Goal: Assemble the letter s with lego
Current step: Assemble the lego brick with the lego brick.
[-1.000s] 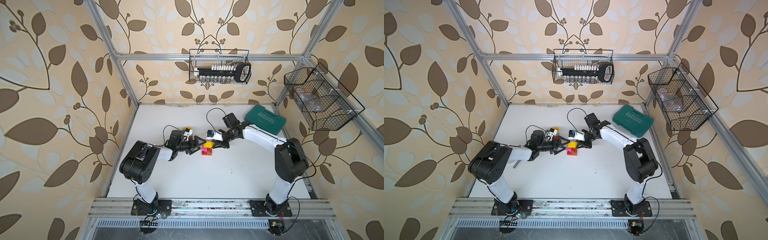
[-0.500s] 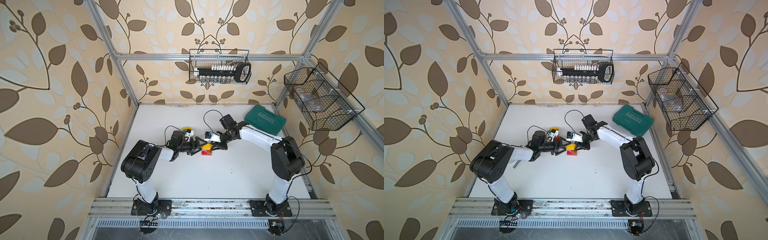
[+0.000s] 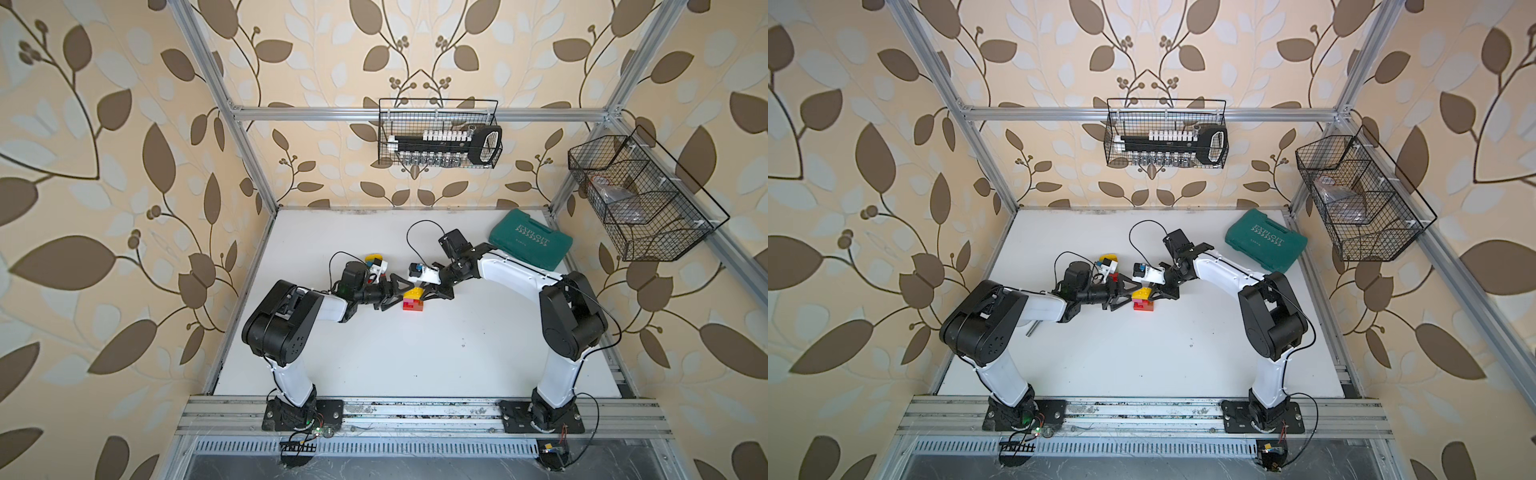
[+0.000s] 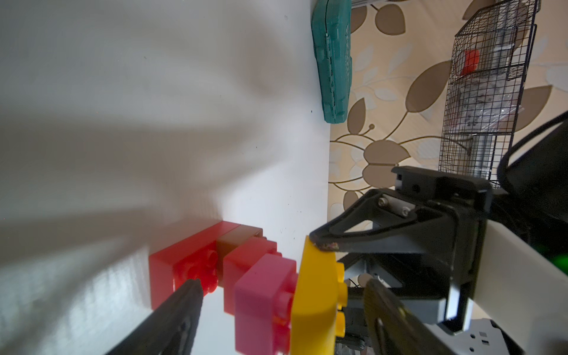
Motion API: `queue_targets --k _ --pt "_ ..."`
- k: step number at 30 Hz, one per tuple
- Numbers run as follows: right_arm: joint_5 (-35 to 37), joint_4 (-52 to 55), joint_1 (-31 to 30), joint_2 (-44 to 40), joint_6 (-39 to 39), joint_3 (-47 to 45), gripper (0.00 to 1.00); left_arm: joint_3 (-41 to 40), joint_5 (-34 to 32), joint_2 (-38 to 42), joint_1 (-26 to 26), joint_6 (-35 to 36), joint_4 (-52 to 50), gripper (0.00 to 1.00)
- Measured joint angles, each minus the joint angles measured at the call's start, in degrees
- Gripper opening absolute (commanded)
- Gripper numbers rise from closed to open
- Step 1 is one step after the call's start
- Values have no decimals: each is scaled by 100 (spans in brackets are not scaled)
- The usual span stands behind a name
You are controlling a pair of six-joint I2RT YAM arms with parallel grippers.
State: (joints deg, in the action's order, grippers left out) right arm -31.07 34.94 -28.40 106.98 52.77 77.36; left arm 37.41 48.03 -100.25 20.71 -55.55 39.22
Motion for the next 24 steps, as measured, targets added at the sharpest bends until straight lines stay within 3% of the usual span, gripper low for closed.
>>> queue_targets --k 24 --pt "151 170 0 109 22 240 5 0 20 0 0 4 -2 70"
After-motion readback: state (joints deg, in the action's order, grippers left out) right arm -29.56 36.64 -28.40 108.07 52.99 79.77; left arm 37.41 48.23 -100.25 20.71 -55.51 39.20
